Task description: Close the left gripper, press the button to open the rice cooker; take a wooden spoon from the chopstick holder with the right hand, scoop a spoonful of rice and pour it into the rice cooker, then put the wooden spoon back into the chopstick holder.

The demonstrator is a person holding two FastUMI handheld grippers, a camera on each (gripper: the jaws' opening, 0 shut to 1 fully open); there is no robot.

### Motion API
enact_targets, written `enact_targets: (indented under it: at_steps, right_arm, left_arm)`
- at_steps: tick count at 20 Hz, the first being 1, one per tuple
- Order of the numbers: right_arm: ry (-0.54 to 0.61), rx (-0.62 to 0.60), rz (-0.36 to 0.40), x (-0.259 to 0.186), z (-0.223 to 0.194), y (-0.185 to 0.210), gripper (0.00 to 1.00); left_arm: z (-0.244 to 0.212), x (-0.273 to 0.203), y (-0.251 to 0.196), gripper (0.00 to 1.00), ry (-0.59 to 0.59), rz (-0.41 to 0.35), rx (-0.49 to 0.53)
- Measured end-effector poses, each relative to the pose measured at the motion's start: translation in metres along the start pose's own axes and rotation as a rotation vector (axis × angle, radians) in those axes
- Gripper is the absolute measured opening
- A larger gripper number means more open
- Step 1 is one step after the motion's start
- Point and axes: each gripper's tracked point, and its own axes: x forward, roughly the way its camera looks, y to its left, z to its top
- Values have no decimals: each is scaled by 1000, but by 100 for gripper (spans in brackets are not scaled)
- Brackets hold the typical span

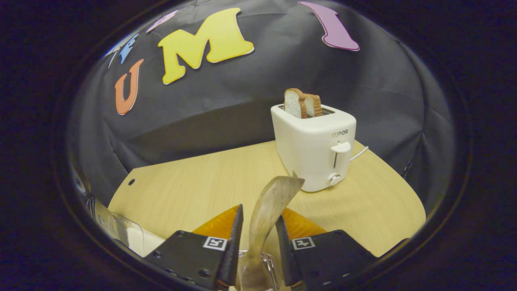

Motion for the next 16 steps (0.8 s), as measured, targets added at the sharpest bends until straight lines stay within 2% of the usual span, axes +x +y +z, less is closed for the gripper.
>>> enact_targets:
  at_steps: [1, 3, 5, 6, 8, 9, 11, 12, 16]
  right_arm:
    - [5, 1, 5, -3, 0, 1, 31]
    - [-1, 1, 24, -7, 2, 3, 21]
    - [-11, -8, 65, -18, 4, 8, 21]
    - [-20, -10, 75, -23, 6, 10, 17]
    - [-33, -34, 80, -38, 6, 12, 16]
    - [-41, -45, 86, -44, 6, 13, 10]
    - [-69, -90, 106, -63, 8, 18, 10]
    - [-90, -114, 95, -69, 11, 16, 14]
    - [-143, -150, 100, -97, 24, 25, 12]
  left_arm:
    - [1, 0, -3, 99, -2, -6, -1]
    - [4, -3, -7, 99, -9, -18, 4]
    - [5, -3, -9, 99, -19, -28, 13]
    - [4, -6, -10, 99, -18, -29, 13]
    - [4, -7, -12, 99, -15, -36, 14]
    - [5, -8, -13, 99, -18, -39, 14]
    - [4, -10, -13, 99, -20, -47, 6]
    - [5, -11, -14, 99, -22, -53, 0]
    - [11, -16, -8, 99, -35, -46, -9]
